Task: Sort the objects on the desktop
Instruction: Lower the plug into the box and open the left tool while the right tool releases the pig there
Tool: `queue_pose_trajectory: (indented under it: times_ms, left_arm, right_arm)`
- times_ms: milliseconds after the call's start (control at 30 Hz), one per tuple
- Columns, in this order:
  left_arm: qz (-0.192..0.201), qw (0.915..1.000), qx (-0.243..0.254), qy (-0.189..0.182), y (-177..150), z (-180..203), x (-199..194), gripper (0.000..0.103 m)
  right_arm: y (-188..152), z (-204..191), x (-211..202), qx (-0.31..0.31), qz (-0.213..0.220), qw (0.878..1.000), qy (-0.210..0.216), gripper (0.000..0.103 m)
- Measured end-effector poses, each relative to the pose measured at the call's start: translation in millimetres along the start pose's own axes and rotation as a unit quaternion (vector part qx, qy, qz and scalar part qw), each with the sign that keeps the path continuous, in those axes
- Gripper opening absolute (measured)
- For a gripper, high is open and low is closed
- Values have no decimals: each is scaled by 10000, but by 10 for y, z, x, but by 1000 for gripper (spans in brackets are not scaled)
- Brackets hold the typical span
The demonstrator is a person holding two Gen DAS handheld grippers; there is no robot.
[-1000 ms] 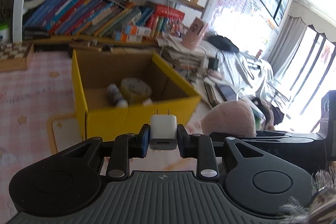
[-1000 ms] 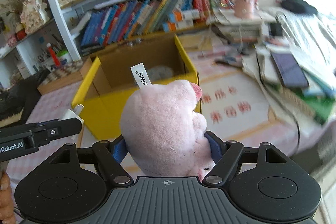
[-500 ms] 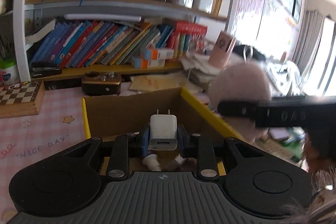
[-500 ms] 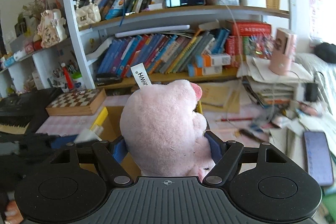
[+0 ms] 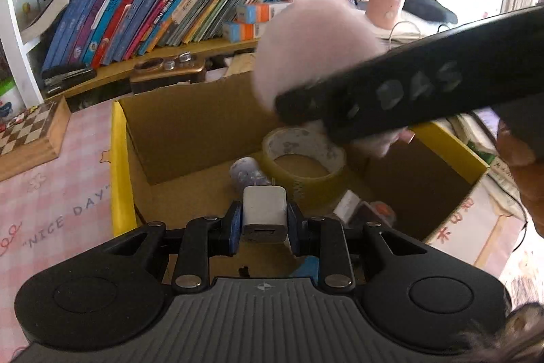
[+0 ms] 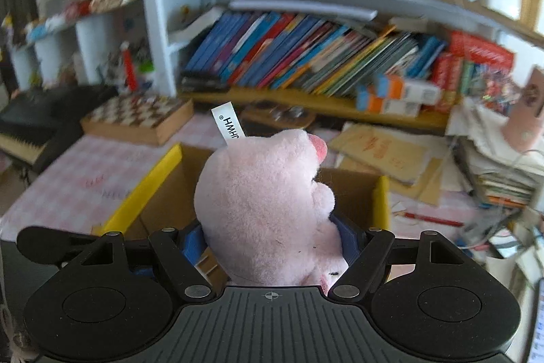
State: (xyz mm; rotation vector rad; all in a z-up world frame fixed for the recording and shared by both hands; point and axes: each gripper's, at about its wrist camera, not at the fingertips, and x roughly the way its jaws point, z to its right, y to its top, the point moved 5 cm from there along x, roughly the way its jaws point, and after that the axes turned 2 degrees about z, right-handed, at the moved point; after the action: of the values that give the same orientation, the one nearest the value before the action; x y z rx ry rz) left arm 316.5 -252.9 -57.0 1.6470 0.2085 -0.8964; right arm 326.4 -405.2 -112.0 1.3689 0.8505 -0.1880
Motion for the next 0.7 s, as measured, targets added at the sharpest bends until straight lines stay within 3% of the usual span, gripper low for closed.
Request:
queue_pose_trajectory:
  times_ms: [333,567,700]
  left_arm:
    - [-162,9997,-157,75,14,-20,97,25]
    - [-155,9996,-186,126,-10,-8,105,27]
    - [-57,9996,-262,9,0,0,70,45]
  right_arm:
    - [-72,-60,628,102,-1266,9906,503,77]
    - [-61,-229,751,-229,-1568,9852,657,81]
    - [-40,-230,735,-204,-1507,9864,624,90]
